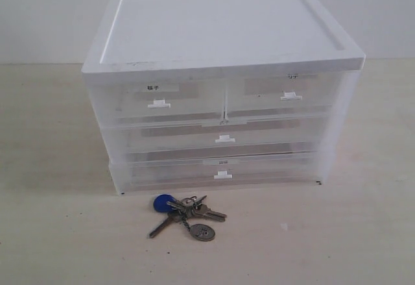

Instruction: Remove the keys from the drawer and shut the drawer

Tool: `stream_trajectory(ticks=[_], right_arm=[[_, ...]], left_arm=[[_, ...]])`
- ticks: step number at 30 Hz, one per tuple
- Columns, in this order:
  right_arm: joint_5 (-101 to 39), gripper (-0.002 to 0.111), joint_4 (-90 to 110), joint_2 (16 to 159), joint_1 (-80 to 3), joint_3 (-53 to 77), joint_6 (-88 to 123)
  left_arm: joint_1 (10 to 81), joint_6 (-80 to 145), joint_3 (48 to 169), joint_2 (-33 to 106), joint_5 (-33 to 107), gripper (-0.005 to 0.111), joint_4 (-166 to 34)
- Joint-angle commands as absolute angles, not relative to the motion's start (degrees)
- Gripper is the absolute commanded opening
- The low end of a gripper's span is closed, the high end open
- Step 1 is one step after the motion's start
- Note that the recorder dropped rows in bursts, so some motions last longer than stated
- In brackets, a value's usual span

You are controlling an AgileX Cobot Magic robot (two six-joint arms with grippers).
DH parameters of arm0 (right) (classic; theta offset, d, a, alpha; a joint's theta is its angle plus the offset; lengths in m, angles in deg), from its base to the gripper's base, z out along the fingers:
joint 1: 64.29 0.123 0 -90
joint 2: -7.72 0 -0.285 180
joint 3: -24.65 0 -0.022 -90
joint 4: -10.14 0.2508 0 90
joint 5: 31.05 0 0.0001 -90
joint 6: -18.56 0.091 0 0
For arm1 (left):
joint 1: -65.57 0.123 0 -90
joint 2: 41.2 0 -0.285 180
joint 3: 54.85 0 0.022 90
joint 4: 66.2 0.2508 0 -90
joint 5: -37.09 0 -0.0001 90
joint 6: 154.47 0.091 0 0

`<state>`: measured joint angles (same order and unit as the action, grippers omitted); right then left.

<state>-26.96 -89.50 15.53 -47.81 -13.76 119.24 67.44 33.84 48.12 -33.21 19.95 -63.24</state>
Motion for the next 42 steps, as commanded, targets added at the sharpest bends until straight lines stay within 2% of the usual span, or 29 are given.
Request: stream_trajectory(ticks=[1, 23, 27, 31, 37, 42], right_arm=[[-27.34, 0.000, -89.81, 15.51, -47.76, -13.95, 119.09], [-26.30, 0.000, -89.81, 15.51, -47.76, -13.95, 120.38], [-25.63, 0.000, -80.02, 15.51, -47.76, -13.95, 132.18], [-25.22, 0.000, -70.62, 15.69, -47.76, -16.18, 133.00], [-28.86, 0.000, -42.45, 15.51, -47.76, -25.15, 108.76], [-26.60, 0.000, -35.89, 15.51, -50.35, -33.03, 85.83]], left_arm=[[67.06, 34.16, 47.93, -33.42, 19.76, 0.005, -63.87], [67.06, 34.16, 47.93, -33.42, 19.66, 0.005, -63.87], [67.06, 34.16, 47.93, -33.42, 19.66, 0.005, -63.87], [67.06, 34.16, 47.93, -33.42, 19.66, 0.005, -63.87], [67.06, 34.16, 47.93, -33.42, 19.66, 0.005, -63.87], [67.06, 34.16, 47.93, -33.42, 19.66, 0.005, -63.87]])
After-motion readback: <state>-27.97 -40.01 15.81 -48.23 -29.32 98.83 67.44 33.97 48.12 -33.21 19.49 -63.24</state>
